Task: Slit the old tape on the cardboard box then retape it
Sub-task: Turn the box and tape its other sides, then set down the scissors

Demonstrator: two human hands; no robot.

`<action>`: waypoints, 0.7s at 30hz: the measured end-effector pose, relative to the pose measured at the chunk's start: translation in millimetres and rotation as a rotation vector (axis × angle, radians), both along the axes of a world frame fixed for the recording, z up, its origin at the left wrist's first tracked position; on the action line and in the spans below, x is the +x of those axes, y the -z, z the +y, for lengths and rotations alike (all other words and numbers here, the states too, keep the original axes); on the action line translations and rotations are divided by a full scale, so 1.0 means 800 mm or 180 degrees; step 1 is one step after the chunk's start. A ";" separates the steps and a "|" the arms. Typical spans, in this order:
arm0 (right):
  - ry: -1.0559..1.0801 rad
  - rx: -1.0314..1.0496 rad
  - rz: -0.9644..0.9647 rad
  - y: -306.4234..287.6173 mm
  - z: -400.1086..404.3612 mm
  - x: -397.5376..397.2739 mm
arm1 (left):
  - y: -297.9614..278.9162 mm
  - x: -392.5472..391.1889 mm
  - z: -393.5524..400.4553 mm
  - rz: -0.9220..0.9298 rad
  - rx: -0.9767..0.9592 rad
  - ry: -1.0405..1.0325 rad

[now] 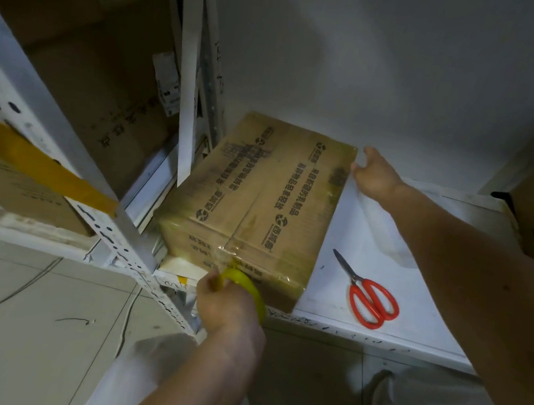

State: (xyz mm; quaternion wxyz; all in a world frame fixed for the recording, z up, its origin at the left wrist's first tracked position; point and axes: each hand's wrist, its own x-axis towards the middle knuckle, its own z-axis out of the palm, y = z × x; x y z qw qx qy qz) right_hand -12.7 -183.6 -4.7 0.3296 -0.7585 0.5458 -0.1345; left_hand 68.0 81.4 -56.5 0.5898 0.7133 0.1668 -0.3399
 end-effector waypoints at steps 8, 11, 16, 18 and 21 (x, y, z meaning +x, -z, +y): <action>0.0081 0.0611 -0.0298 0.012 -0.049 0.024 | -0.019 -0.004 -0.004 -0.0700 0.0070 -0.0640; 0.0244 0.0782 -0.0604 0.011 -0.055 0.016 | -0.022 0.001 -0.006 -0.0698 -0.0035 -0.0824; 0.0440 0.1123 -0.1176 -0.005 -0.043 -0.002 | -0.030 0.027 0.004 -0.0709 -0.0208 -0.0913; 0.0521 0.0924 -0.1369 -0.019 -0.036 -0.007 | -0.036 0.040 0.004 -0.0612 -0.0408 -0.0923; 0.0699 0.0748 -0.1560 -0.044 -0.015 -0.019 | -0.050 0.069 0.002 -0.0850 -0.0355 -0.0809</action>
